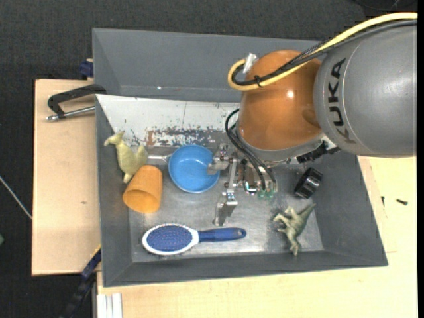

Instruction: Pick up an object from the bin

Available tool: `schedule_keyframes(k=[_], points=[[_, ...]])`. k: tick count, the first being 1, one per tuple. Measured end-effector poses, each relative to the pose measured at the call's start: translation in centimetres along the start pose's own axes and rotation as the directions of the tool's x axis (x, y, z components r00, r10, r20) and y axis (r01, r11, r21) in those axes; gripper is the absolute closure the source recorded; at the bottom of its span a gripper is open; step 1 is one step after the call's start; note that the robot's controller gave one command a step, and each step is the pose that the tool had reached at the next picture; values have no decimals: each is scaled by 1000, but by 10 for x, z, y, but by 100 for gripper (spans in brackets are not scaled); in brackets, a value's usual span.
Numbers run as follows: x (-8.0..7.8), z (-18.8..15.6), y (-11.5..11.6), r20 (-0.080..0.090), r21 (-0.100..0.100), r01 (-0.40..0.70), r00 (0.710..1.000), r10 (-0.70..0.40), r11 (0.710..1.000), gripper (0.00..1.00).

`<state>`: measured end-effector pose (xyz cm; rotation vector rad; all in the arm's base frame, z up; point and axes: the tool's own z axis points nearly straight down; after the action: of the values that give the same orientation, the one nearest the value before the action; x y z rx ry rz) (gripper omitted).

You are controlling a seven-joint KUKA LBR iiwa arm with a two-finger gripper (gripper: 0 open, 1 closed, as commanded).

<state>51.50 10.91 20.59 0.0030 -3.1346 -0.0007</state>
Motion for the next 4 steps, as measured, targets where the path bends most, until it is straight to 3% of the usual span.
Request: schedule_keyframes(k=[1, 2, 3, 4], points=[[-60, 134, 38, 17, 3, 178, 984, -178, 984, 0], [-82, 102, 21, 18, 1, 145, 989, -145, 989, 0], [-82, 94, 34, 14, 1, 268, 963, -268, 964, 0], [-89, 132, 22, 14, -1, 228, 973, -228, 974, 0]])
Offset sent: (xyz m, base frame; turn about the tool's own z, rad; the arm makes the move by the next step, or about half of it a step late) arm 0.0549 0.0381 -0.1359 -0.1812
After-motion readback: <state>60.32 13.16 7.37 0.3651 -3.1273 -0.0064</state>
